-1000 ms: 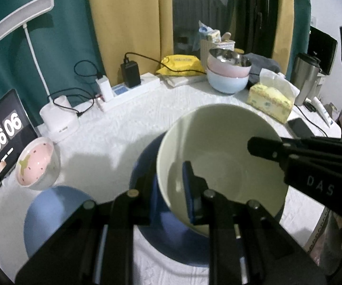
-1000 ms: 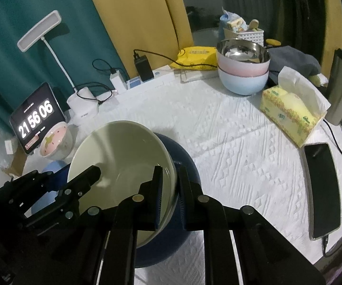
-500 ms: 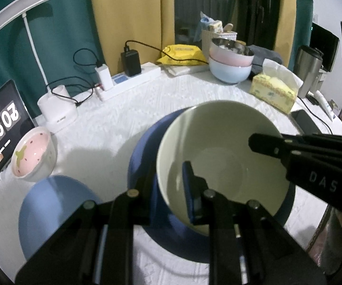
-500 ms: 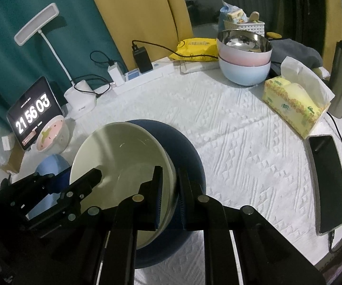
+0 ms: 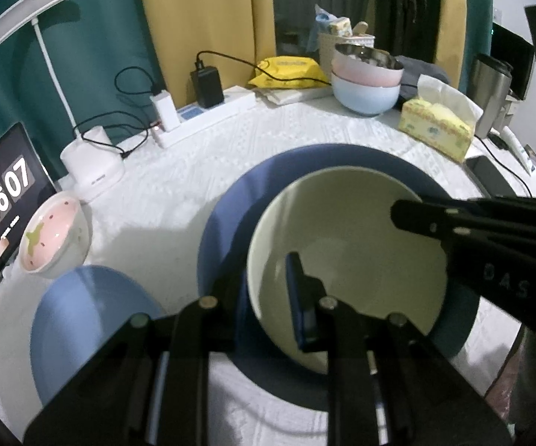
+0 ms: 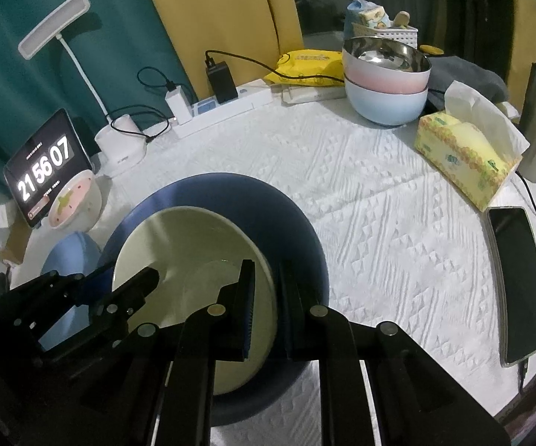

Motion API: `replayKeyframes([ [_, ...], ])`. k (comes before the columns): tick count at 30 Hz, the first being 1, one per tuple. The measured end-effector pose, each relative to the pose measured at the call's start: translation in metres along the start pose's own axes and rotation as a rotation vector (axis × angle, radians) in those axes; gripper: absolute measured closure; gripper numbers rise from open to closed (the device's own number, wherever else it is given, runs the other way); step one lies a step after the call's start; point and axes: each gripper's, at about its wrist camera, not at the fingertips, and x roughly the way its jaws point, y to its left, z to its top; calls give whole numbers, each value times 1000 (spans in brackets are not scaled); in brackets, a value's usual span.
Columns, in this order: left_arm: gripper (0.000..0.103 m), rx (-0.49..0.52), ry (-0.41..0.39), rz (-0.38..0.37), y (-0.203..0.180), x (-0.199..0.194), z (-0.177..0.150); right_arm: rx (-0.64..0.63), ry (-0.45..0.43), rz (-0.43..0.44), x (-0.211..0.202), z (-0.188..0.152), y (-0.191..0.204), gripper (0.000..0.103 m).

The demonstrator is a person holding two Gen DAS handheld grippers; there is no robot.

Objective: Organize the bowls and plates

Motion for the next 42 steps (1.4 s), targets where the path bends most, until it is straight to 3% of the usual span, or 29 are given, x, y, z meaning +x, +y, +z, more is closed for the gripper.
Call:
replayKeyframes([
  [22, 81, -25, 14, -4, 6, -3, 2, -75, -7, -74, 14, 6, 10, 87],
  [25, 81, -29, 12, -1, 8, -6, 2, -69, -8, -66, 13, 7, 10, 84],
  [29, 79, -30, -5, -4, 9, -13, 5, -81, -41, -66, 3, 10, 15, 71],
  [42, 78, -39, -53, -10, 20, -39, 11, -105, -87, -66, -24, 21, 30, 70],
])
